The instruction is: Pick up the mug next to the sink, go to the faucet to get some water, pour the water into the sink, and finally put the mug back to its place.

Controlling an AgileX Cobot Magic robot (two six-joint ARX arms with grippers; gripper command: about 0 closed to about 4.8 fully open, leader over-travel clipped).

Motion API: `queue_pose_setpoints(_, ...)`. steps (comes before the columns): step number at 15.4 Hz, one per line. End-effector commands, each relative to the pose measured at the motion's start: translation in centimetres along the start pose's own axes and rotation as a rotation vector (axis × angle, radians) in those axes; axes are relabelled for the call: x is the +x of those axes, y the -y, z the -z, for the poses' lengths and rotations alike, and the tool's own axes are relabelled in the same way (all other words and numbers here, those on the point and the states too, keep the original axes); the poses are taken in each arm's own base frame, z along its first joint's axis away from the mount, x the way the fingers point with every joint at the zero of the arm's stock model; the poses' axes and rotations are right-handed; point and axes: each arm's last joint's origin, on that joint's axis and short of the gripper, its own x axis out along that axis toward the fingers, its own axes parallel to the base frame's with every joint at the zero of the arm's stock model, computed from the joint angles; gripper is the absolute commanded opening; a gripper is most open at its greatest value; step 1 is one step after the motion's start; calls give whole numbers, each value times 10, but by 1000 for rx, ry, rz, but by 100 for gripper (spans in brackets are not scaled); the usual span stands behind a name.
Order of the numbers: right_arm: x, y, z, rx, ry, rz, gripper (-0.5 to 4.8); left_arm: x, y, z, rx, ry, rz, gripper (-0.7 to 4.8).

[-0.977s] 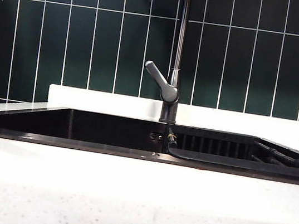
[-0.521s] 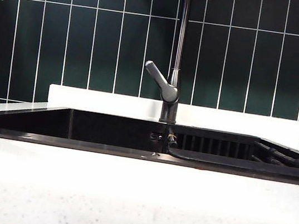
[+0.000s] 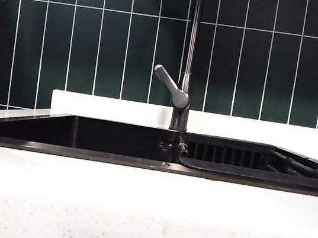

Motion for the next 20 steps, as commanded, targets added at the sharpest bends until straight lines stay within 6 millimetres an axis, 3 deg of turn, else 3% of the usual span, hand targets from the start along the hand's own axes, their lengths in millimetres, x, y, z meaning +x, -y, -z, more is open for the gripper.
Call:
queue_pose_setpoints(1,0,0,-1,-2,10,25,68,0,1,-2,9,9,12,-5)
queue_pose_setpoints(3,-1,1,1,0,-4,30,95,0,1,-2,9,9,12,-5)
queue_pose_setpoints(11,-22,-3,-2,0,3,30,95,0,1,0,7,-15,22,-5)
queue_pose_setpoints(18,-76,-15,-5,42,-8,28,93,0,1,0,67,-13,19,-6)
queue_pose_setpoints(20,-96,-19,-3,64,22,23,56,0,0,0,88,-10,8,-5)
